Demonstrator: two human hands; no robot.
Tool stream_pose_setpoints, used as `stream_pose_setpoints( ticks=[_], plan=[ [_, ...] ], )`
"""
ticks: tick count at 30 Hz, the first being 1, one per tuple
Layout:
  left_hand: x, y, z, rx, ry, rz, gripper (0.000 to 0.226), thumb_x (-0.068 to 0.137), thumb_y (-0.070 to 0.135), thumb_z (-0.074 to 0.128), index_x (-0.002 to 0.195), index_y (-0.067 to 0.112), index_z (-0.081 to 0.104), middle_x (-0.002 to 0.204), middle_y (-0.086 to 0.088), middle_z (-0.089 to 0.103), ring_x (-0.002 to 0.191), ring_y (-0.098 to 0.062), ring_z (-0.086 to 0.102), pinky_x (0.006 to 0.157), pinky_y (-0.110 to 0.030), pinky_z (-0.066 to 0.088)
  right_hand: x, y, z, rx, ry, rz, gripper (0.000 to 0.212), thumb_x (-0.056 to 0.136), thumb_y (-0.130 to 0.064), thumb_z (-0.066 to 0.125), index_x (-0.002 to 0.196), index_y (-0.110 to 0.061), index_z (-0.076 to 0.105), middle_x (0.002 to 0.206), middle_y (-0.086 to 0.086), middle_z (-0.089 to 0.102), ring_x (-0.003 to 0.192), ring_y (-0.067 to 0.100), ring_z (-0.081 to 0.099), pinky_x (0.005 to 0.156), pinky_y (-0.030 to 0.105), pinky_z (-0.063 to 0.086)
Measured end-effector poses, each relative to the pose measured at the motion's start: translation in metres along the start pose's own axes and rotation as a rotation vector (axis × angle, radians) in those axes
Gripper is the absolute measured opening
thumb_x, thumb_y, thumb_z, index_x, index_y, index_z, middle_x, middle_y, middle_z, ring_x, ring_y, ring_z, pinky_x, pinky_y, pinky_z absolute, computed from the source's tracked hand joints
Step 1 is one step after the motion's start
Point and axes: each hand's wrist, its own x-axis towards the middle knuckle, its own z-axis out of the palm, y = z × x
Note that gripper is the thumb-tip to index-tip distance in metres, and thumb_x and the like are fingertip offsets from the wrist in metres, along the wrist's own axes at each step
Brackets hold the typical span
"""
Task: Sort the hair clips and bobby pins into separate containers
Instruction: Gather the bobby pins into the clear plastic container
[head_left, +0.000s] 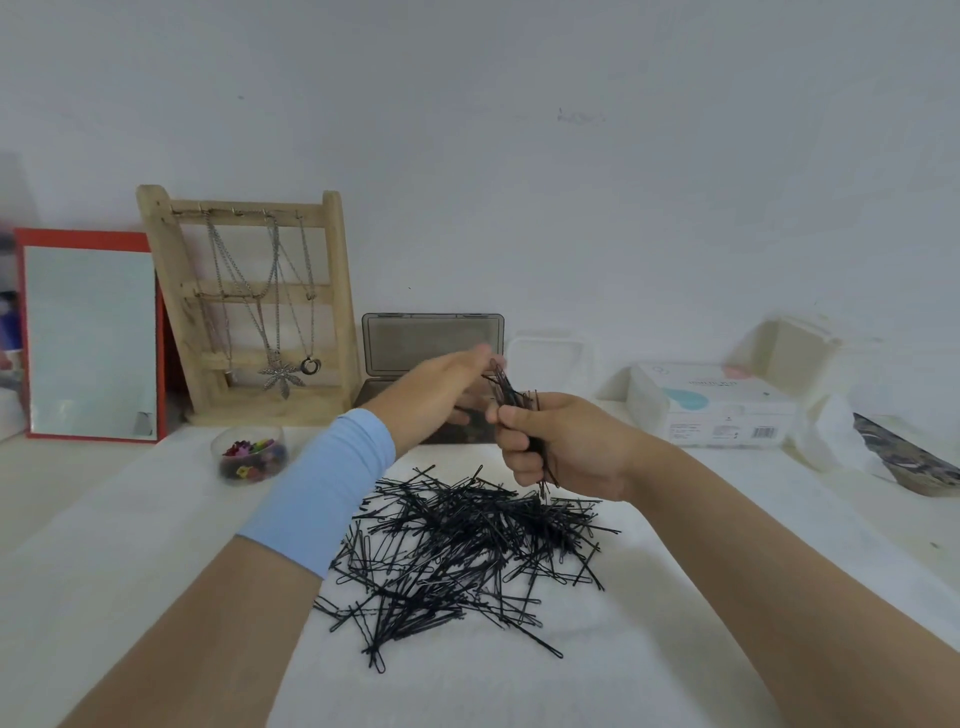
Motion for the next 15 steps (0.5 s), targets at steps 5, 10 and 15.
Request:
stream_pose_setpoints(
  ticks=[5, 10, 15],
  plan=[
    [-0.0012, -0.0022, 0.0122, -0.087, 0.072, 0.153, 0.026, 0.103, 0.006, 0.045, 0.113, 0.013, 0.068, 0.103, -0.001, 0.075, 0.094, -0.011, 0.07, 0.077, -0.022, 0.057, -0.0026, -0.0032, 0.0039, -0.053, -0.049, 0.088, 0.025, 0.107, -0.017, 0.037, 0.086, -0.017, 0.051, 0.065, -0.002, 0.027, 0.058, 0.015, 0.015, 0.053, 0.025, 0.017],
    [-0.0035, -0.0012, 0.0099, 0.004, 0.147, 0.199, 0.031, 0.1, 0.007, 0.052, 0.126, 0.021, 0.061, 0.09, 0.015, 0.075, 0.087, 0.002, 0.07, 0.072, -0.01, 0.051, -0.004, -0.0022, 0.0003, -0.08, -0.066, 0.128, 0.02, 0.106, -0.012, 0.039, 0.092, -0.013, 0.054, 0.066, -0.001, 0.034, 0.056, 0.013, 0.031, 0.053, 0.023, 0.027],
    [-0.0055, -0.0008, 0.0061, 0.156, 0.079, 0.16, 0.029, 0.098, 0.006, 0.053, 0.119, 0.018, 0.07, 0.098, 0.007, 0.076, 0.093, -0.006, 0.072, 0.08, -0.015, 0.055, -0.0017, 0.0024, -0.0031, -0.068, -0.092, 0.12, 0.018, 0.105, -0.01, 0.042, 0.095, -0.011, 0.057, 0.072, 0.002, 0.044, 0.059, 0.013, 0.041, 0.054, 0.023, 0.03]
  ],
)
